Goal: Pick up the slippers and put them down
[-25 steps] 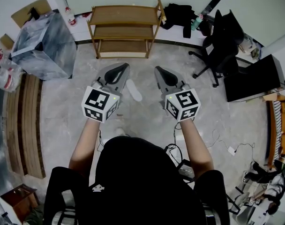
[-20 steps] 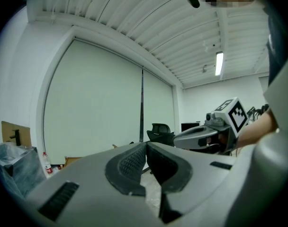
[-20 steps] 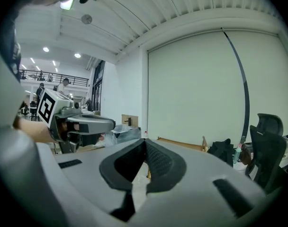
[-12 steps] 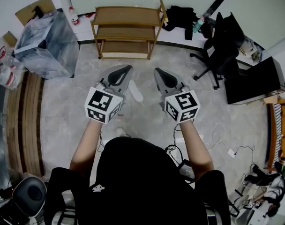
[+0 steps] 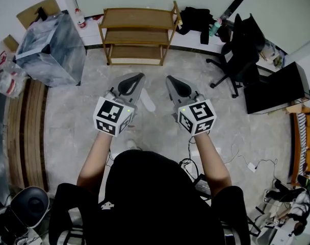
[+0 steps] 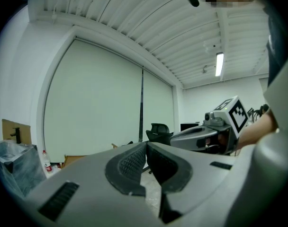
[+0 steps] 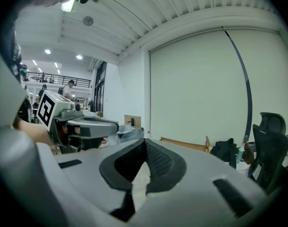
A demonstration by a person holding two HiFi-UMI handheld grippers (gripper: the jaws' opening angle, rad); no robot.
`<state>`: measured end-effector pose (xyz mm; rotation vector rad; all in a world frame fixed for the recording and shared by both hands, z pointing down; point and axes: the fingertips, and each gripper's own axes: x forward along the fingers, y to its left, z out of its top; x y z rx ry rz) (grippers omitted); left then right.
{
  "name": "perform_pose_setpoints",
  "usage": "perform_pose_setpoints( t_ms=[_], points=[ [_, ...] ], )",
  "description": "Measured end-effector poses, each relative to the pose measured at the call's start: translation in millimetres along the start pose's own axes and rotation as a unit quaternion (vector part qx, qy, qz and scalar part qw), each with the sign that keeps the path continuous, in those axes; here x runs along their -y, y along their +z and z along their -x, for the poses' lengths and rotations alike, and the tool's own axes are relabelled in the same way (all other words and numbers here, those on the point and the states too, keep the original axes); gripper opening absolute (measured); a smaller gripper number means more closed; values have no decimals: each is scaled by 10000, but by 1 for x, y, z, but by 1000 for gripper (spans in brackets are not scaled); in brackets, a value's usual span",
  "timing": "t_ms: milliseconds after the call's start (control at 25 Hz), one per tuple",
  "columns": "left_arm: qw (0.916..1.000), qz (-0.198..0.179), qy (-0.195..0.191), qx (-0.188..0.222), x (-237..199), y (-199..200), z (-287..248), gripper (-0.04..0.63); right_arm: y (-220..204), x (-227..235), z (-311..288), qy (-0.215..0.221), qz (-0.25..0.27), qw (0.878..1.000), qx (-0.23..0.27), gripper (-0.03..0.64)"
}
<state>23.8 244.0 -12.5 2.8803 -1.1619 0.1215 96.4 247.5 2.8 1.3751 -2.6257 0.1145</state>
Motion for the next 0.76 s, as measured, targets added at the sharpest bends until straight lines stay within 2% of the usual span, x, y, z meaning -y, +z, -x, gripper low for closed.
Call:
perform_pose_setpoints(
  t_ms=[760],
  points=[
    [9999,96,44,54,1,-3,11,8,-3,-13,0,45,6,10000,19,0]
  ],
)
